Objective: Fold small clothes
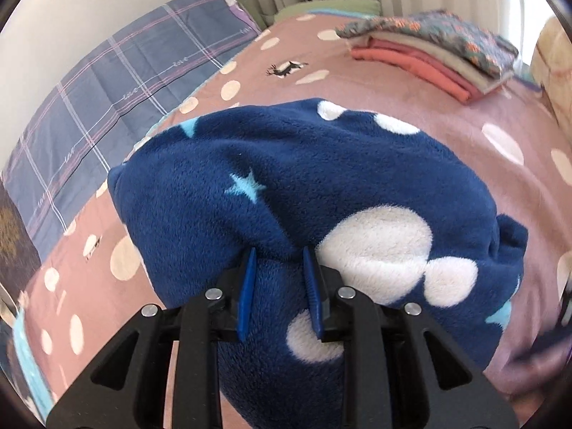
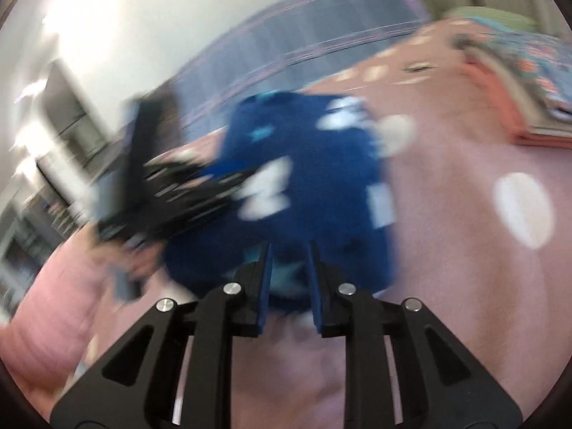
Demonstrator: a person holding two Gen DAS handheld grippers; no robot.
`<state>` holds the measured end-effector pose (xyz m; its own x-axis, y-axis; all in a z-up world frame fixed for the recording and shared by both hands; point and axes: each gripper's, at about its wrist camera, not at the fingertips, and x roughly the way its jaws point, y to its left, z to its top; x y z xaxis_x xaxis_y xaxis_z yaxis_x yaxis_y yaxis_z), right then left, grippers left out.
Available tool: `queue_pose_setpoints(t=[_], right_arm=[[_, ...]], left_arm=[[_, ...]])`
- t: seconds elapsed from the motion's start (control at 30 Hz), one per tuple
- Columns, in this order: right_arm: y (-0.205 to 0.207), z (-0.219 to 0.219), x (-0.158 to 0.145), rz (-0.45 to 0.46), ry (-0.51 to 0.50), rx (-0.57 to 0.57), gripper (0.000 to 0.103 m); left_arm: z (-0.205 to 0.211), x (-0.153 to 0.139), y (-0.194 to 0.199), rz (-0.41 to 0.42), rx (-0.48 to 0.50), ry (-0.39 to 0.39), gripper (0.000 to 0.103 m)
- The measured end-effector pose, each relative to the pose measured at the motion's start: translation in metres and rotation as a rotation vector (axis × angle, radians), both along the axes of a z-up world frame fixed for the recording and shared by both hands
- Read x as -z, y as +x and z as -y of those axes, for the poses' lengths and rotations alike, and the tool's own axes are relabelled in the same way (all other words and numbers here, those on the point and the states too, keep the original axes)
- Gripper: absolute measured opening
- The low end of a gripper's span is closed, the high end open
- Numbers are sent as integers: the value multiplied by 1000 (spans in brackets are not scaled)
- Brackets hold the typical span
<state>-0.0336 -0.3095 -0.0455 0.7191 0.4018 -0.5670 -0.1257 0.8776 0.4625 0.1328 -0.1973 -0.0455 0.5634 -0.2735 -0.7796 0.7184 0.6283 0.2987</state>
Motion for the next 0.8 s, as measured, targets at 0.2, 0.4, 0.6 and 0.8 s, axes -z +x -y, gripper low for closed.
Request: queue_pose_setpoints(t=[0.2, 0.4, 0.6, 0.8], right_arm=[[27, -39, 37, -136, 190, -145, 11], [71, -93, 79, -288, 247, -239, 8], [57, -88, 86, -300, 305, -290, 4], [46, -52, 67, -149, 379, -134, 4]], left_arm=[[12, -1, 2, -17, 4, 85, 25], [8, 2, 8, -44, -18, 35, 24], [-2, 1, 11, -74, -4, -41, 24], [-18, -4, 26, -174, -1, -174, 24]])
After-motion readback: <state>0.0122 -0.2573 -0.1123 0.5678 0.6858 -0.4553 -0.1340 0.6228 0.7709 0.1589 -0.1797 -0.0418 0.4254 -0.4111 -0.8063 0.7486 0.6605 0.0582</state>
